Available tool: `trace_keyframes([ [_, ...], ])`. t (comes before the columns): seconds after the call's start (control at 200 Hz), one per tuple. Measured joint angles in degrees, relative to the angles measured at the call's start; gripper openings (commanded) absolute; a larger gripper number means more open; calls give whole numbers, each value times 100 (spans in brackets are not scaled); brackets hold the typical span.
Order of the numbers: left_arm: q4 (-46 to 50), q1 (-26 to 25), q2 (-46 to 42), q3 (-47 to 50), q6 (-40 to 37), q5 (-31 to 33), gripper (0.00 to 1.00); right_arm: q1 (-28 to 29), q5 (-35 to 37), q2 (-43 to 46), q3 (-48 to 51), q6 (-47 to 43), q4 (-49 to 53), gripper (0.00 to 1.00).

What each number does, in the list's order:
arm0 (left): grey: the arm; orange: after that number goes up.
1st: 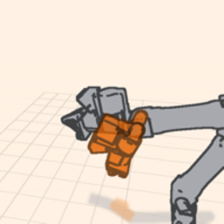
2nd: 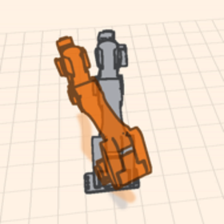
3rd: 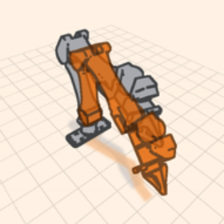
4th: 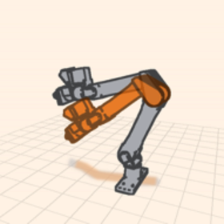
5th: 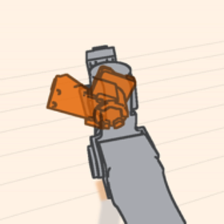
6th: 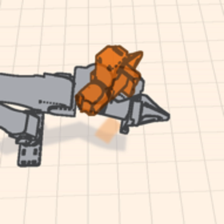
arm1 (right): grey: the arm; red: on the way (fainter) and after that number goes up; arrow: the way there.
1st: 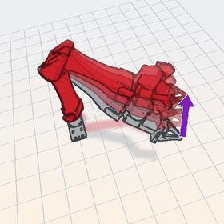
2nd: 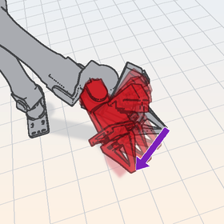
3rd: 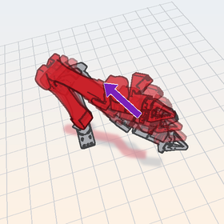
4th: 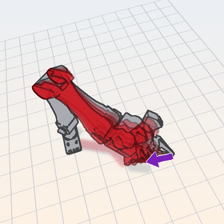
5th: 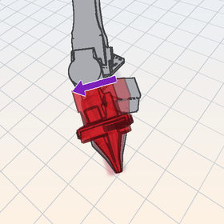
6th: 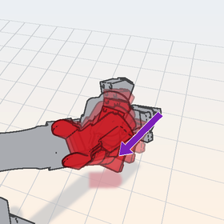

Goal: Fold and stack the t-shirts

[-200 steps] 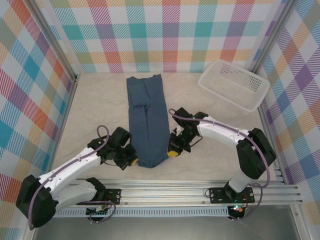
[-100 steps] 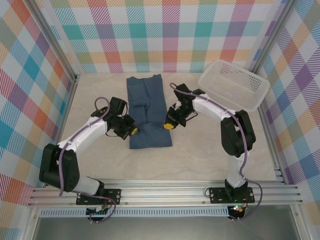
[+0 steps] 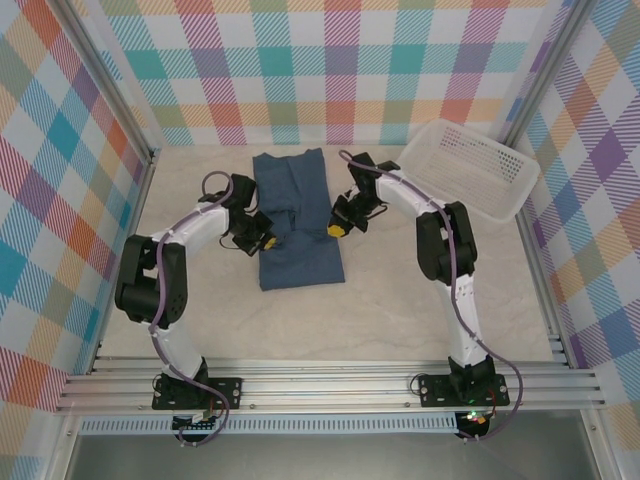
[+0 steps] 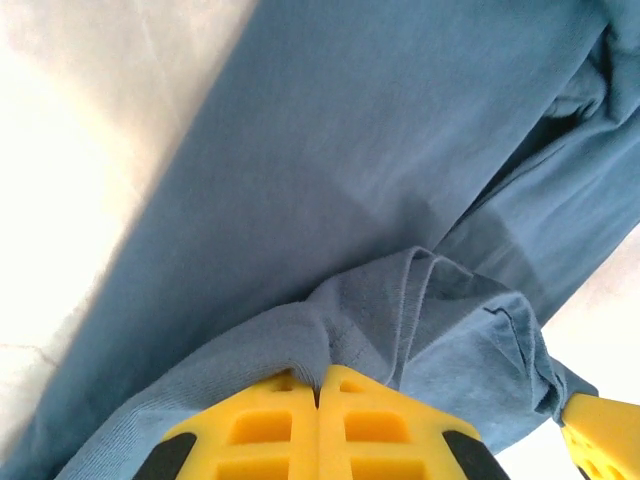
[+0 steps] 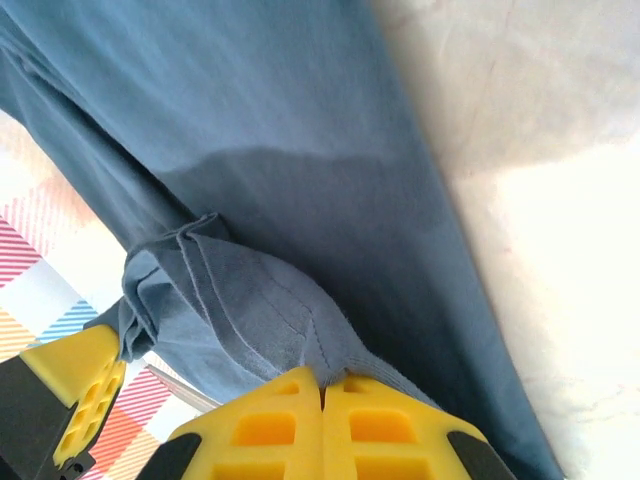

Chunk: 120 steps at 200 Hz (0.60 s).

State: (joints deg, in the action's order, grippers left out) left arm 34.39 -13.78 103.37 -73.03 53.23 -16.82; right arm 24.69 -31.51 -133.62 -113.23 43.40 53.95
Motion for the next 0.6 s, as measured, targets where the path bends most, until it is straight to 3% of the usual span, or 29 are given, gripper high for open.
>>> trace_keyframes([
  [0.49,120,275,337,-297,-225,199,3,-109,-37,-662,-846,-105,251,0],
  [0.6,127,295,479,-417,-291,192,18,-116,-52,-822,-1069,-173,256,28],
])
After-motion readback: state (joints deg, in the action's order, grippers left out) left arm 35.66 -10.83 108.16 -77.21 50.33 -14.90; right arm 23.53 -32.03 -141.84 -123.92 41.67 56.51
